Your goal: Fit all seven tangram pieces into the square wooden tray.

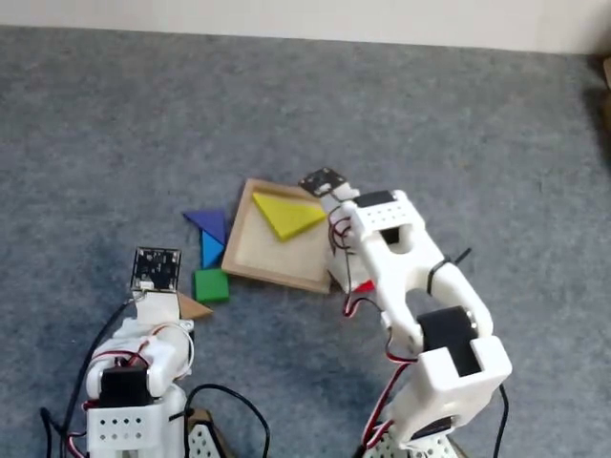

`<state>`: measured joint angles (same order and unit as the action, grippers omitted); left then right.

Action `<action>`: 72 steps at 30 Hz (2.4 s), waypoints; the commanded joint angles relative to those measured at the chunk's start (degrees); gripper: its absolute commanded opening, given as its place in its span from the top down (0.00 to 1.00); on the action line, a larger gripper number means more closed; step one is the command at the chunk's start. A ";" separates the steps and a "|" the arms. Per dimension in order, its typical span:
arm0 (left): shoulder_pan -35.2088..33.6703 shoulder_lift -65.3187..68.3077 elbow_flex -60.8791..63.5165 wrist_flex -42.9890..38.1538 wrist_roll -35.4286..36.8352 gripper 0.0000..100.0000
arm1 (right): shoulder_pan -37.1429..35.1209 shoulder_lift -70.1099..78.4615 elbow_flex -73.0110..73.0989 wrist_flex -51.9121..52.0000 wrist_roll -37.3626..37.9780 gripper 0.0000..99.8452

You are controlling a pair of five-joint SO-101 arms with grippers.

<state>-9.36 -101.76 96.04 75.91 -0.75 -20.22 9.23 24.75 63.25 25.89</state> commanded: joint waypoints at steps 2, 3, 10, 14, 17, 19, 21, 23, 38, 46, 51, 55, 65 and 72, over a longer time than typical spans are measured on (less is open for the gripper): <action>1.19 -2.59 1.19 0.44 -0.18 0.99 | 0.92 -0.92 -1.27 -0.92 1.05 0.74; 1.19 -2.59 1.19 0.44 -0.18 0.99 | 0.92 -0.92 -1.27 -0.66 1.05 0.74; 1.19 -2.59 1.19 0.44 -0.18 0.99 | 1.01 -1.01 -1.19 -0.48 1.05 0.85; 1.19 -2.59 1.19 0.44 -0.18 0.99 | 0.92 -1.36 -1.19 -0.48 0.79 0.84; 1.19 -2.59 1.19 0.44 -0.18 0.99 | 0.92 -1.36 -1.63 3.38 0.79 0.75; 1.19 -2.59 1.19 0.44 -0.18 0.99 | 0.92 -1.45 -1.71 8.13 0.79 0.69; 1.19 -2.59 1.19 0.44 -0.18 0.99 | 0.92 -1.54 -1.80 12.97 1.05 0.65; 1.19 -2.59 1.19 0.44 -0.18 0.99 | 0.75 -1.54 -1.80 15.60 1.05 0.63; 1.19 -2.59 1.19 0.44 -0.18 0.99 | 2.07 -0.84 -1.10 8.75 12.66 0.63; 1.19 -2.59 1.19 0.44 -0.18 0.99 | 5.67 -0.92 2.07 5.14 18.20 0.63; 1.19 -2.59 1.19 0.44 -0.18 0.99 | 6.37 -0.92 2.07 6.99 18.20 0.63; 1.19 -2.59 1.19 0.44 -0.18 0.99 | 4.70 -1.01 1.98 11.21 20.66 0.63; 1.19 -2.59 1.19 0.44 -0.18 0.99 | 4.70 -0.92 1.98 11.12 28.31 0.63; 1.19 -2.59 1.19 0.44 -0.18 0.99 | 4.70 -0.84 1.98 11.03 28.31 0.63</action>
<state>-9.36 -101.76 96.04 75.91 -0.75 -15.03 9.05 26.95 73.89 53.23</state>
